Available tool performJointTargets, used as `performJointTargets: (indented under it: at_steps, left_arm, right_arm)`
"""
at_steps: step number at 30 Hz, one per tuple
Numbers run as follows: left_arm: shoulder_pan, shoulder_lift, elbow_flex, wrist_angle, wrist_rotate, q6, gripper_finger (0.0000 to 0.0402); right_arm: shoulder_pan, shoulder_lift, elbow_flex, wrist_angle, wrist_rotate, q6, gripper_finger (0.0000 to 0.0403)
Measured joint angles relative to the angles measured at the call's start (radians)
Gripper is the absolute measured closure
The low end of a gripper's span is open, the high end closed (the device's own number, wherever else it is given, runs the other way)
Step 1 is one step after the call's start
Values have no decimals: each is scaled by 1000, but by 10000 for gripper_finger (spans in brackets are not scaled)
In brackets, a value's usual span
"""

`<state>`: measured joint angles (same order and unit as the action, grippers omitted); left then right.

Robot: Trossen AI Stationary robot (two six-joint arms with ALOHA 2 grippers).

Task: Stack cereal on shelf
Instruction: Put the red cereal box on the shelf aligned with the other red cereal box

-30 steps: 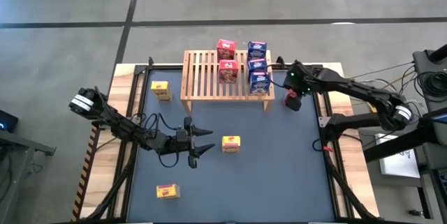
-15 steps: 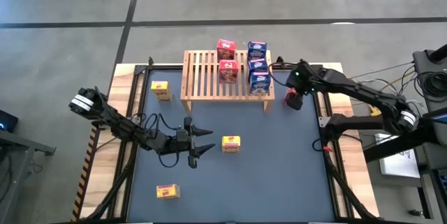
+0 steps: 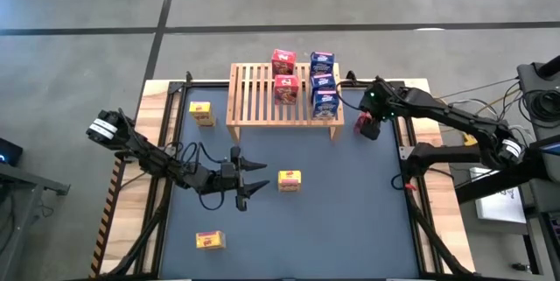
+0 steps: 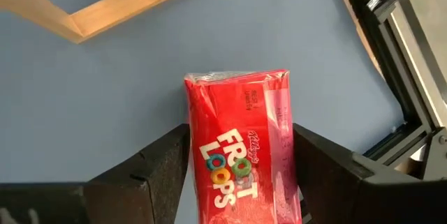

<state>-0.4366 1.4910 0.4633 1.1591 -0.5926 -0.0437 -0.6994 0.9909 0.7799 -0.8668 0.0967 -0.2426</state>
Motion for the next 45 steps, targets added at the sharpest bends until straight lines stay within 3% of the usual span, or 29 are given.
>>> performJointTargets:
  at_steps: [11,22,33,45]
  left_arm:
    - [0,0,0,-1,0,0,190]
    - [0,0,0,-8,0,-1,190]
    - [0,0,0,-16,0,-1,190]
    - [0,0,0,-16,0,-9,190]
  right_arm:
    - [0,-2,0,-21,0,10,180]
    - [0,-4,0,-29,0,23,229]
    - [1,-96,6,-158,-3,67,236]
    - [1,-253,73,-269,-188,117,236]
